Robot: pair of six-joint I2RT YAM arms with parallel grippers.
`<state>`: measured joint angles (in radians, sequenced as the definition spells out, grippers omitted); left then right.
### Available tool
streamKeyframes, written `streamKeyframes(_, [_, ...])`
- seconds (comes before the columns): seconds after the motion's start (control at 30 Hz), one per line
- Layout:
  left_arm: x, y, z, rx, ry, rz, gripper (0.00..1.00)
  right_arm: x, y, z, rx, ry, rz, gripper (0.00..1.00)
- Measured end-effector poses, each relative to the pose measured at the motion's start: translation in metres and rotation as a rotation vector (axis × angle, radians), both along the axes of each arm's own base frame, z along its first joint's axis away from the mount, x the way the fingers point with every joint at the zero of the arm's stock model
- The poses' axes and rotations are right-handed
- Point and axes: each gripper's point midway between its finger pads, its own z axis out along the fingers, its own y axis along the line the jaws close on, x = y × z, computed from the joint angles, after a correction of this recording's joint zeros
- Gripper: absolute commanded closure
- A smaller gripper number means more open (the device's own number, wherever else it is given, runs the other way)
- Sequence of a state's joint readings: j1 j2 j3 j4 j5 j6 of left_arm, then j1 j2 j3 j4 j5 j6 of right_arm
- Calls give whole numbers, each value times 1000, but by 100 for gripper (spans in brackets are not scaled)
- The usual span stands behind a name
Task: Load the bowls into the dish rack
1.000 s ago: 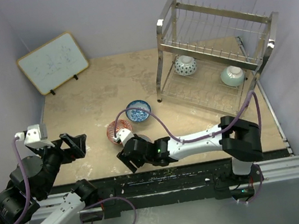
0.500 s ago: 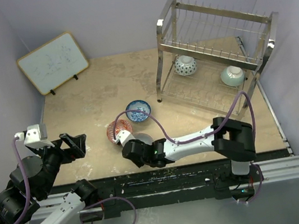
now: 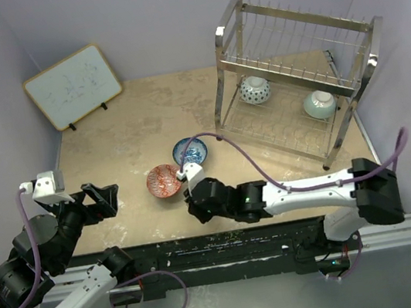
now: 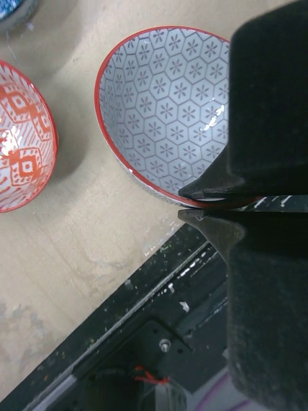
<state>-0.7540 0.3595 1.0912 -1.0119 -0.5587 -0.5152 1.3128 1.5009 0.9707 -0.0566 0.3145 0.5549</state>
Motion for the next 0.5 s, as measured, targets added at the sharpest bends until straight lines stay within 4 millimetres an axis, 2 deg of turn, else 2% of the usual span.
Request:
streamKeyframes(0.1, [0,0,0,-1,-1,0,1,9,-13,18,81,26,-25,100])
streamKeyframes(0.33, [0,0,1,0,-2,-1,1,76,-67,43,277,77,-168,100])
streamKeyframes(0.5, [0,0,5,-6,-9,-1,1,88,-71,61,408,124,-131,100])
